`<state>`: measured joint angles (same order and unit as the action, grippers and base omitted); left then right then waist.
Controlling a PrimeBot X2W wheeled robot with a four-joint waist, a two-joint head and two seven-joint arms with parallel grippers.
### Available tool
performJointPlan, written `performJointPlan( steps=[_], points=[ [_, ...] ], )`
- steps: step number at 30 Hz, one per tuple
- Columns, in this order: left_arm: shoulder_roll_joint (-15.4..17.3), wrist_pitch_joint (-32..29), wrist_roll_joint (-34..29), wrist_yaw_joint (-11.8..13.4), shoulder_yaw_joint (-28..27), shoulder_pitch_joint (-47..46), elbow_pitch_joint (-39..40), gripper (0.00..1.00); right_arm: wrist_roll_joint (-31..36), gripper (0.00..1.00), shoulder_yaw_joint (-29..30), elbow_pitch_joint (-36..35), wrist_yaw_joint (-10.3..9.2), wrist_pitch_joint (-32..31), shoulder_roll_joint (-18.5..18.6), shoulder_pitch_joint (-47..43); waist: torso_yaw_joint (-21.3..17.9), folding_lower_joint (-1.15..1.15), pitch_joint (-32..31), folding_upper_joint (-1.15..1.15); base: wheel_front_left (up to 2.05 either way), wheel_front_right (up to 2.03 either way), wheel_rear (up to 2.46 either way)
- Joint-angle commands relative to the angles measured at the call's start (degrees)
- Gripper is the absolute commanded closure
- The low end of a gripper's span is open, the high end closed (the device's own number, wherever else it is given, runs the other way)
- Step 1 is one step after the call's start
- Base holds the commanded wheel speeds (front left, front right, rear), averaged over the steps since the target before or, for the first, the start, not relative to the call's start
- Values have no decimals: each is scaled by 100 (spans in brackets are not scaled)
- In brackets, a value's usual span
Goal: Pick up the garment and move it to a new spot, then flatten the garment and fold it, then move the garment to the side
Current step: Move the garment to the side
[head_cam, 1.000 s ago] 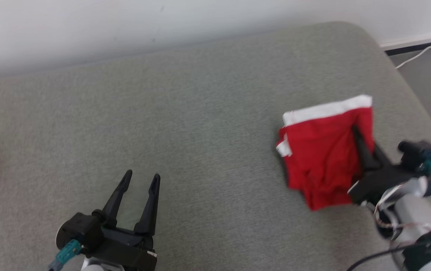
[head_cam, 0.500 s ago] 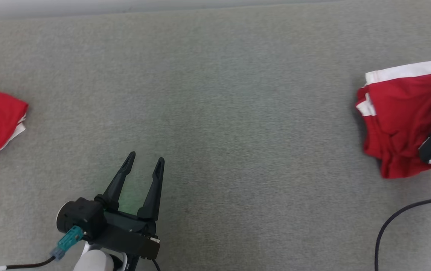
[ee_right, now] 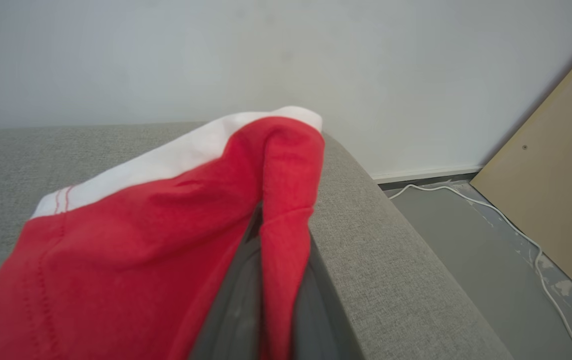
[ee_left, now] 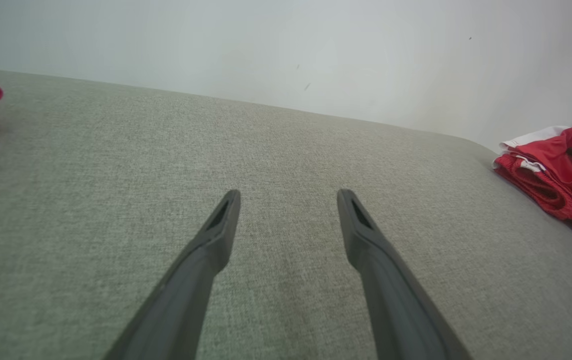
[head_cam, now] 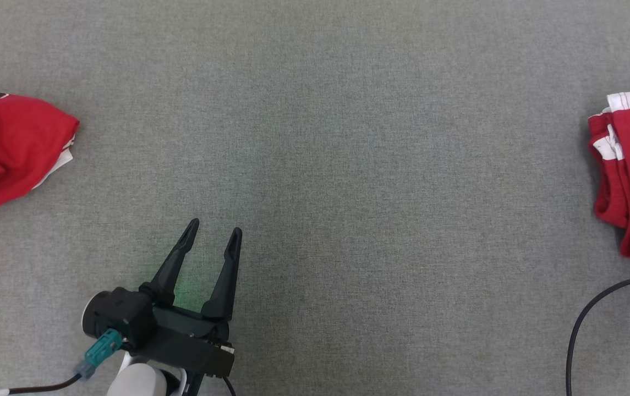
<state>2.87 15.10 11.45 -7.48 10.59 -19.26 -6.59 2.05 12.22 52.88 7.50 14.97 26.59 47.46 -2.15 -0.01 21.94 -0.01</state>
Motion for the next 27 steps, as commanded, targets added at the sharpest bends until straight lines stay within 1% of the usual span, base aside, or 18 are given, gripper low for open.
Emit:
performJointPlan(
  steps=[1,2,3,4,5,11,14,17,18,20,24,27],
  points=[
    [5,6,-19,-1,-15,49,15,0,113,100,145,-29,-2,30,-64,-61,3,1,-25,1,0,0,0],
    [5,6,-19,-1,-15,49,15,0,113,100,145,-29,-2,30,-64,-61,3,1,-25,1,0,0,0],
    [5,6,-7,-1,-19,57,13,0,218,89,272,-48,-2,30,-89,-73,4,1,-35,1,0,0,0],
    [5,6,9,-1,-21,64,6,0,295,39,420,-89,-2,30,-118,-86,4,1,-47,1,0,0,0],
    [5,6,18,-1,-21,68,-3,0,401,0,548,-73,-2,30,-154,-119,2,1,-60,1,0,0,0],
    [5,6,62,-1,-38,89,-66,0,1085,0,1241,-446,-2,30,-333,-181,9,1,-180,1,0,0,0],
    [4,6,88,-1,-72,145,-89,0,1235,0,1391,-780,-2,30,-537,-241,14,1,-293,1,0,0,0],
    [4,5,109,-1,-130,238,-123,0,1136,0,1186,-1151,-2,29,-752,-339,4,1,-459,1,0,0,0],
    [6,6,117,-1,-191,284,-132,0,1013,0,934,-1389,-2,29,-914,-472,-6,1,-599,1,0,0,0],
    [4,6,124,-1,-242,358,-161,0,806,0,657,-1624,-2,30,-1019,-674,-11,1,-745,1,0,0,0],
    [6,5,97,67,-355,508,-185,0,311,0,57,-2008,-2,30,-1162,-1067,-3,1,-1034,1,0,0,0],
    [3,5,61,145,-422,596,-221,0,-5,0,-384,-2288,-2,30,-1193,-1401,19,1,-1219,1,0,0,0]
  ],
)
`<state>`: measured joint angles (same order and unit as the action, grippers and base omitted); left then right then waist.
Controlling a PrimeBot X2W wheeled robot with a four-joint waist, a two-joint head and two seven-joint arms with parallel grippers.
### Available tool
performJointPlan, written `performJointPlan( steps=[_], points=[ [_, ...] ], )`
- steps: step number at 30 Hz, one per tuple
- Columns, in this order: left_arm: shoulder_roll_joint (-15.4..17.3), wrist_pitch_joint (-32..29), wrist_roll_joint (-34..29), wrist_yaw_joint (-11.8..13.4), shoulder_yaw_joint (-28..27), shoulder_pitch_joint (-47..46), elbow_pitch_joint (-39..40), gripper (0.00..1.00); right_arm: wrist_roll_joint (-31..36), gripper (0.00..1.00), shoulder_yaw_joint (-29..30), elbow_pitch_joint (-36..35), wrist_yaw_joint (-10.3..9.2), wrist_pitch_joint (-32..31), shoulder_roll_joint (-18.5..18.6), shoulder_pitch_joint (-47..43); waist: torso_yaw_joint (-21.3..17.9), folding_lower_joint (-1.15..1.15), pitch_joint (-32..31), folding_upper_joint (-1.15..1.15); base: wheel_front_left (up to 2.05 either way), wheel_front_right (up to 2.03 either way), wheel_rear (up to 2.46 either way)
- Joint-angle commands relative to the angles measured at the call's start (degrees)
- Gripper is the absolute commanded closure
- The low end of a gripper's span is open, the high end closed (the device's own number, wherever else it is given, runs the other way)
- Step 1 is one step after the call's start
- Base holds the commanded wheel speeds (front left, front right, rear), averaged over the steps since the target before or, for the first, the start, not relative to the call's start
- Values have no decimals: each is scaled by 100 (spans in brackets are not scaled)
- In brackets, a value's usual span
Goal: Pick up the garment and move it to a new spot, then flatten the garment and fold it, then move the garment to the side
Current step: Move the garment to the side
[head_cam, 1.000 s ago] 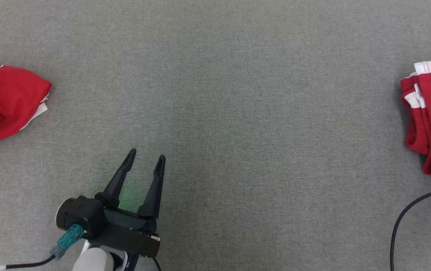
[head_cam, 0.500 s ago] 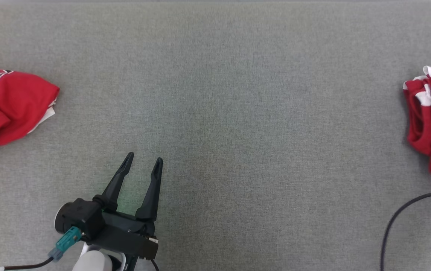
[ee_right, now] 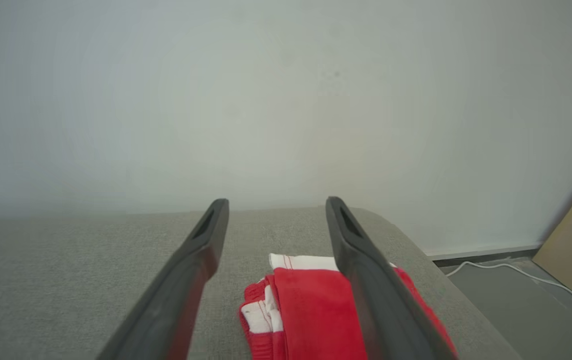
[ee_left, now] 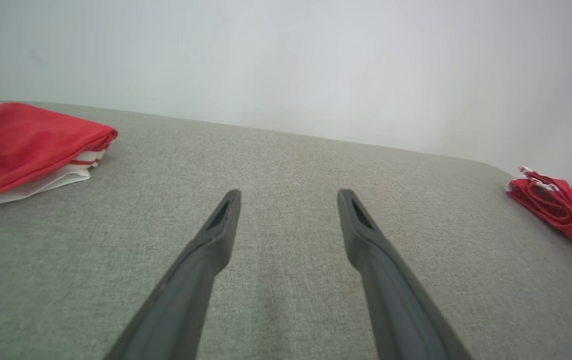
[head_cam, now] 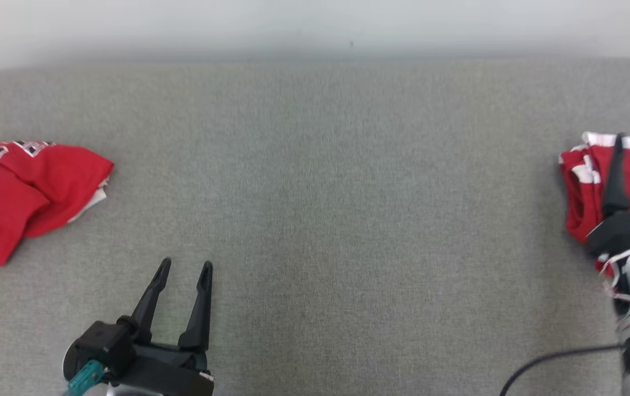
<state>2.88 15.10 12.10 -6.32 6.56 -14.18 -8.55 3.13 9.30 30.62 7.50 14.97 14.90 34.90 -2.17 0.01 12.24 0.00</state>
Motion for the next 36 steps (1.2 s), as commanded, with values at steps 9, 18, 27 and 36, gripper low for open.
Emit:
performJointPlan(
  steps=[9,18,27,36],
  points=[
    [3,6,-231,315,-248,471,-188,0,-852,0,-1151,-670,-2,30,-261,-1129,163,-1,-853,0,0,0,0],
    [4,6,-371,467,-478,736,-275,0,-982,0,-1360,-685,-2,30,-562,-1769,233,-1,-1148,0,0,0,0],
    [3,6,-505,631,-684,997,-291,0,-902,0,-1506,-756,-2,29,-820,-2215,156,-1,-1304,0,0,0,0],
    [3,6,-563,636,-749,1122,-253,0,-882,0,-1388,-995,-2,30,-950,-2582,138,-1,-1446,0,0,0,0]
  ],
)
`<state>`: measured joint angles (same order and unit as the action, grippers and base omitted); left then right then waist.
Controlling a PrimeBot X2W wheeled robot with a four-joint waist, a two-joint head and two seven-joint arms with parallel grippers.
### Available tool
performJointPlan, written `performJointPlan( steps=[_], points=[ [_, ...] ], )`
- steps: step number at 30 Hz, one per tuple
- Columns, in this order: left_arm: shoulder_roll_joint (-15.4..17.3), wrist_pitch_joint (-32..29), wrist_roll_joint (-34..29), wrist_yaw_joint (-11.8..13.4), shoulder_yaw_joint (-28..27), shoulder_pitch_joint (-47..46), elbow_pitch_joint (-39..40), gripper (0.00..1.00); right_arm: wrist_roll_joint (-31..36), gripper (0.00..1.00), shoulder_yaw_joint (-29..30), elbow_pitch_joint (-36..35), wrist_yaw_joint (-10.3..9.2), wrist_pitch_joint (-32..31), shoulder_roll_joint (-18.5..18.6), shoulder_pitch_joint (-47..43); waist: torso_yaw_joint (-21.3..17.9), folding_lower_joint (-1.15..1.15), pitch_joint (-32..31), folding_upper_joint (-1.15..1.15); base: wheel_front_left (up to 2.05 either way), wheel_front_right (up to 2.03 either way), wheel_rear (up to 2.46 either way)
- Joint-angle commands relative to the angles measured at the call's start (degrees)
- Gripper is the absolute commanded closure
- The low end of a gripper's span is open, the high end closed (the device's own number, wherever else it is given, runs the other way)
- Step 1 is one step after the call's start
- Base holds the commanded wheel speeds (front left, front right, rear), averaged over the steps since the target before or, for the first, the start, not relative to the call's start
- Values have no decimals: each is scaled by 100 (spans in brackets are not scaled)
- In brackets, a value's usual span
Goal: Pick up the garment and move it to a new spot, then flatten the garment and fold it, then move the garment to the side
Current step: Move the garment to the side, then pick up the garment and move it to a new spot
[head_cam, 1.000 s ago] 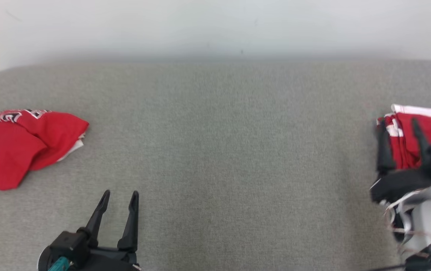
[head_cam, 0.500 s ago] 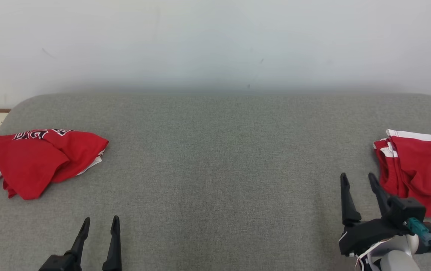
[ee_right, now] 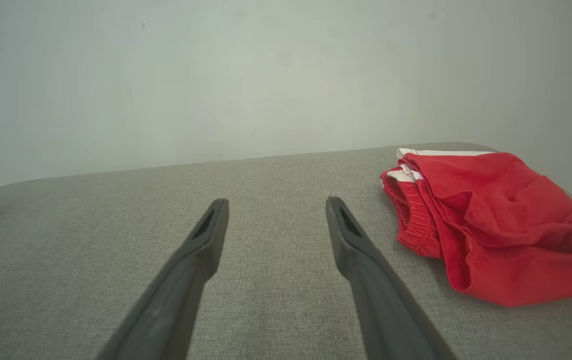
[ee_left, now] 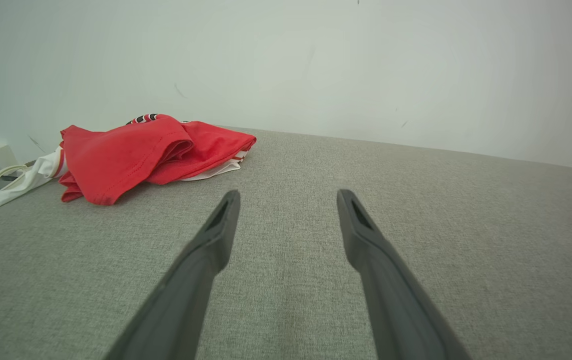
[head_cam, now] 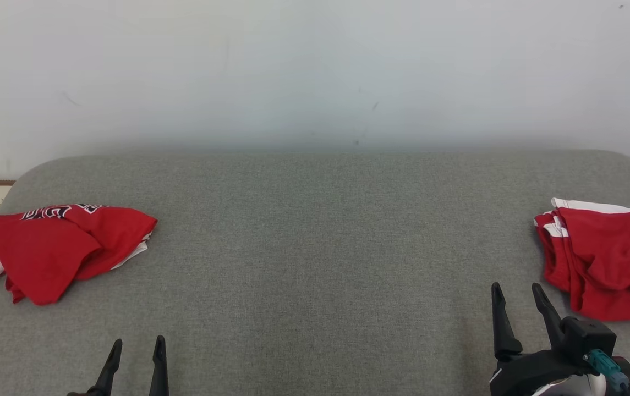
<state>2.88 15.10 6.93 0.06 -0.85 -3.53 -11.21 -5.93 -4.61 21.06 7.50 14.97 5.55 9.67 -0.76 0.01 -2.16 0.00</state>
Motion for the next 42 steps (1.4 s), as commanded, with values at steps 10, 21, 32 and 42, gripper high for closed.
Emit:
performJointPlan(
  steps=[10,21,32,42],
  points=[
    [3,6,-49,22,-25,86,-31,0,79,0,38,-162,-2,30,-61,-225,0,-1,-8,0,0,0,0],
    [3,6,-36,55,34,59,-33,0,63,0,47,-125,-2,29,-96,-222,56,-1,18,0,0,0,0],
    [3,6,-30,79,60,-27,-74,0,34,0,-88,-170,-2,30,-125,-240,374,-1,71,0,0,0,0],
    [3,5,-133,116,-156,-37,-118,0,-1,0,-256,-246,-2,30,-169,-180,1135,-1,200,0,0,0,0]
  ],
)
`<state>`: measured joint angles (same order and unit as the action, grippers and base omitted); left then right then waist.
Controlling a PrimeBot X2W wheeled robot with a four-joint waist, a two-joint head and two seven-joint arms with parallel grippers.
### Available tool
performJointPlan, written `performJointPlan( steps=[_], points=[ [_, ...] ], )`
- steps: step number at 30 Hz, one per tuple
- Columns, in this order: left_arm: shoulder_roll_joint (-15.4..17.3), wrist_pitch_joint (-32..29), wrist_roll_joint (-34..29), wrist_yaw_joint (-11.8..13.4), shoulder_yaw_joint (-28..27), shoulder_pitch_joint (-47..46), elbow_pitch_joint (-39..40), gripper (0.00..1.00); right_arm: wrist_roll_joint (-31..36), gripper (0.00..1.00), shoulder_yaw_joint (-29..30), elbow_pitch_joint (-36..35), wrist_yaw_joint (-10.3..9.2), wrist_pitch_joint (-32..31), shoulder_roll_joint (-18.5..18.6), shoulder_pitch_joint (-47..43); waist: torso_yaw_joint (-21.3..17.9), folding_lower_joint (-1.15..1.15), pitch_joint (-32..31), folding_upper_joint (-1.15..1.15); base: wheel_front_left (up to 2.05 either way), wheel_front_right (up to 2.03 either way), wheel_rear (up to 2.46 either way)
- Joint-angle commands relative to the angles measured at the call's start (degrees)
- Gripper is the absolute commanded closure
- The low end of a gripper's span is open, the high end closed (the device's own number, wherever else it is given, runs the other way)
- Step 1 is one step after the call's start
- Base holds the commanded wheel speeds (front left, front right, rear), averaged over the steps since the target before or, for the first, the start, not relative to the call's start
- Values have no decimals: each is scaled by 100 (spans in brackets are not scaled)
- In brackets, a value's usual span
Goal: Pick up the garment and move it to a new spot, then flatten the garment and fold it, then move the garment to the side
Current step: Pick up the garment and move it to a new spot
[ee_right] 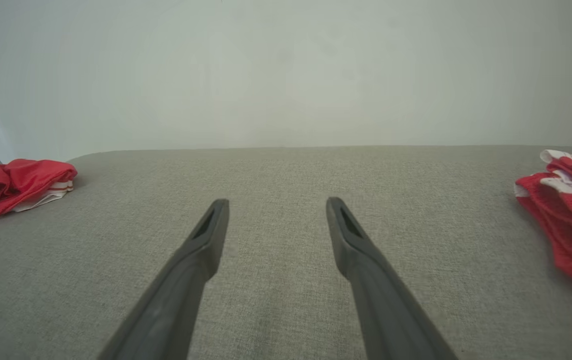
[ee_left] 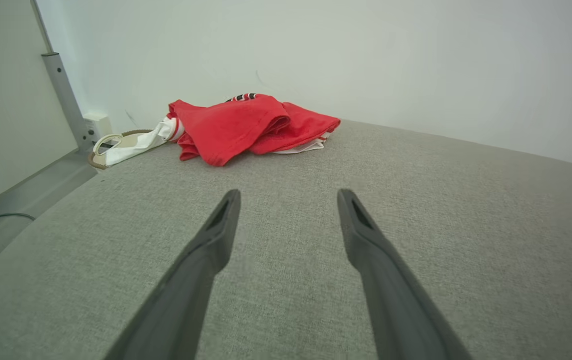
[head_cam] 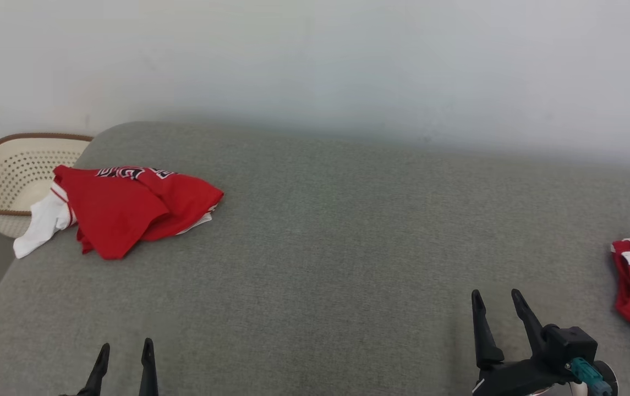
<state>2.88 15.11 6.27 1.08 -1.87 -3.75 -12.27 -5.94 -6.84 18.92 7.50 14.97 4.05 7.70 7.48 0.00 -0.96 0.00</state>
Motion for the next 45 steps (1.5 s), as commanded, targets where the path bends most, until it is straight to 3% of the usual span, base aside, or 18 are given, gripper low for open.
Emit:
performJointPlan(
  steps=[1,11,22,28,35,45],
  points=[
    [2,4,-67,20,-72,-19,-20,0,-2,0,-39,-35,-2,29,-20,21,405,0,97,0,0,0,0],
    [2,4,-4,119,-308,-40,-6,0,-69,0,-230,18,-2,30,47,142,1399,0,267,0,0,0,0],
    [2,4,176,150,-413,-66,-45,0,-85,0,-515,80,-2,29,97,380,1843,0,444,0,0,0,0],
    [-2,4,379,-178,-456,-365,-176,0,-81,0,-596,9,-2,30,186,487,1787,0,643,0,0,0,0],
    [95,3,258,-662,-648,-1330,-690,0,-7,0,-682,-123,-2,30,438,746,1496,0,1131,0,0,0,0],
    [685,4,230,-838,-628,-2750,-1583,0,45,0,-896,-363,-2,29,686,1293,756,0,1855,0,0,0,0]
  ],
)
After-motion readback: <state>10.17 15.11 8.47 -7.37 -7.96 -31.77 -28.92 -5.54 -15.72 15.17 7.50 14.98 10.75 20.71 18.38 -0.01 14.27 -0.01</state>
